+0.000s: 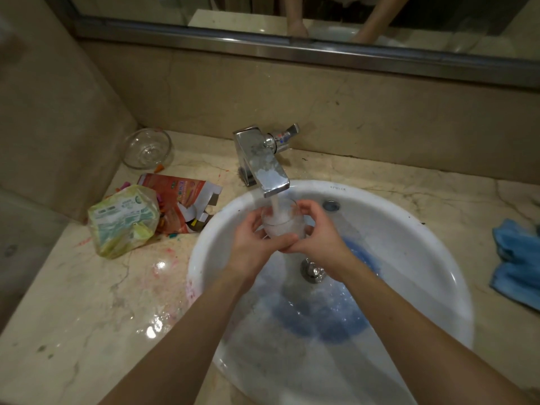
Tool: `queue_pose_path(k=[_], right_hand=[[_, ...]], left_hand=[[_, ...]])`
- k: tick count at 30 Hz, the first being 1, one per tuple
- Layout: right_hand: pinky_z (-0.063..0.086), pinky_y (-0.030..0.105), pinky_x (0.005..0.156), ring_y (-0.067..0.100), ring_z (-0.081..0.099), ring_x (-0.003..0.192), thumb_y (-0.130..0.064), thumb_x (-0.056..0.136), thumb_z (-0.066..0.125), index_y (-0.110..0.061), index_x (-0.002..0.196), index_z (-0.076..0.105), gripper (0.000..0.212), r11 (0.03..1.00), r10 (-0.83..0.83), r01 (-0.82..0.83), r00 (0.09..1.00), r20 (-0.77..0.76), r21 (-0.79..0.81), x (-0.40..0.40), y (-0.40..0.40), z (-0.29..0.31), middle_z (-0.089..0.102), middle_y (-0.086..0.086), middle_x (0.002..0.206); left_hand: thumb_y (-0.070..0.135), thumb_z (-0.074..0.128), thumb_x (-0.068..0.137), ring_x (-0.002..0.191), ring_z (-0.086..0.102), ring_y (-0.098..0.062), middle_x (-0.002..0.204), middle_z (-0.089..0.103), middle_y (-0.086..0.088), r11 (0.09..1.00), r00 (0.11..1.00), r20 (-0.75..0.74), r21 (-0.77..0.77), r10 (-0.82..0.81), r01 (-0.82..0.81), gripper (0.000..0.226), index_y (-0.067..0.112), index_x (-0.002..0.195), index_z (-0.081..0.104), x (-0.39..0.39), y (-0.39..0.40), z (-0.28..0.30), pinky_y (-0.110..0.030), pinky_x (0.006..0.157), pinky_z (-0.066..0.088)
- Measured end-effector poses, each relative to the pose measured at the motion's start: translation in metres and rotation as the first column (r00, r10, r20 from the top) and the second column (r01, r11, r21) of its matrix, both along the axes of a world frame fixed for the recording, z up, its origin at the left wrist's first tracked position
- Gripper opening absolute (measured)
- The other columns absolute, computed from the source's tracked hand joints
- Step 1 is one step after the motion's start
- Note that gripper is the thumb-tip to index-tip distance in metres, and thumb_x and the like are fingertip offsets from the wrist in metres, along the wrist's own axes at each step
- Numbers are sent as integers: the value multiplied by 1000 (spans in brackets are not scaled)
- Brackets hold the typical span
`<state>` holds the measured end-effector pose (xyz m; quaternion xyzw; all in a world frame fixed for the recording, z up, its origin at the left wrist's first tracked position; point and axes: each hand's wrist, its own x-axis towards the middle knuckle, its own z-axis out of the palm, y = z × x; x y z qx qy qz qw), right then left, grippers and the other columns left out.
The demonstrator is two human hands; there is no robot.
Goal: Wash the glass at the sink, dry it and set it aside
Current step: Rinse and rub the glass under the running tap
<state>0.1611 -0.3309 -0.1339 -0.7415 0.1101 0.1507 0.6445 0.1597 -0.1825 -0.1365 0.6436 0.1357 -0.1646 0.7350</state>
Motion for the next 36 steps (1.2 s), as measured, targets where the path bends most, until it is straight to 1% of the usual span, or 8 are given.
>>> queue_pose_path(k=[5, 8, 13, 17, 20, 28, 32, 36], right_hand=[[58, 25, 77, 8, 62, 104, 7, 58, 88, -21, 124, 53, 80, 997, -38, 37, 999, 11, 71, 1, 4, -3, 60, -8, 122], [56, 27, 84, 10, 60, 114, 4, 56, 90, -21, 124, 54, 81, 998, -39, 38, 999, 16, 49, 2, 6, -6, 63, -2, 123], [57, 20, 67, 9, 64, 102, 13, 60, 84, -13, 127, 52, 79, 994, -12, 15, 999, -32, 104, 4, 8, -5, 66, 6, 121], [56, 20, 69, 14, 67, 101, 14, 59, 84, -15, 125, 54, 78, 992, -9, 16, 998, -54, 128, 6, 5, -8, 72, 3, 112], [55, 19, 71, 13, 68, 101, 14, 58, 84, -14, 125, 54, 78, 989, -4, 14, 998, -70, 146, 7, 4, -9, 73, 2, 110], [56, 39, 94, 20, 66, 113, 3, 62, 87, -14, 127, 59, 73, 988, -3, 14, 997, -71, 154, 9, 1, -14, 73, 5, 116], [57, 26, 86, 20, 67, 112, 10, 62, 84, -11, 130, 56, 77, 986, 8, 2, 998, -57, 167, 11, -1, -14, 70, 8, 120], [55, 22, 74, 16, 67, 99, 8, 64, 85, -16, 130, 54, 77, 981, -1, 11, 998, -56, 195, 13, 2, -11, 69, 8, 118]], left_hand=[[9, 90, 55, 116, 67, -24, 129, 67, -7, 999, 999, 7, 5, 38, -38, 84, 15, 131, 58, 2, 1, -1, -43, 92, 60], [10, 91, 56, 116, 67, -24, 131, 64, -3, 999, 999, 24, 31, 29, -30, 84, 19, 132, 58, 2, 2, -2, -46, 91, 60], [4, 89, 68, 118, 66, -21, 129, 65, -2, 999, 999, 15, 15, -43, 43, 79, 20, 137, 53, 2, 12, -2, -38, 90, 61], [22, 90, 66, 120, 66, -18, 127, 69, -6, 992, 992, 14, -4, -126, 126, 85, 19, 141, 50, 2, 19, -4, -36, 98, 55], [12, 83, 79, 120, 65, -24, 128, 68, -11, 990, 990, 9, -12, -137, 137, 72, 18, 142, 49, 3, 21, -6, -38, 100, 55], [36, 88, 63, 109, 70, -31, 115, 73, -13, 996, 996, -27, 33, -80, 81, 75, 26, 131, 59, 12, 17, -8, -55, 95, 56], [20, 88, 74, 106, 71, -28, 117, 69, -14, 994, 997, -24, 78, -71, 73, 69, 27, 134, 54, 12, 14, -10, -50, 91, 59], [36, 86, 69, 108, 70, -31, 120, 68, -15, 998, 999, -25, 37, -45, 46, 73, 34, 134, 51, 12, 13, -8, -52, 92, 58]])
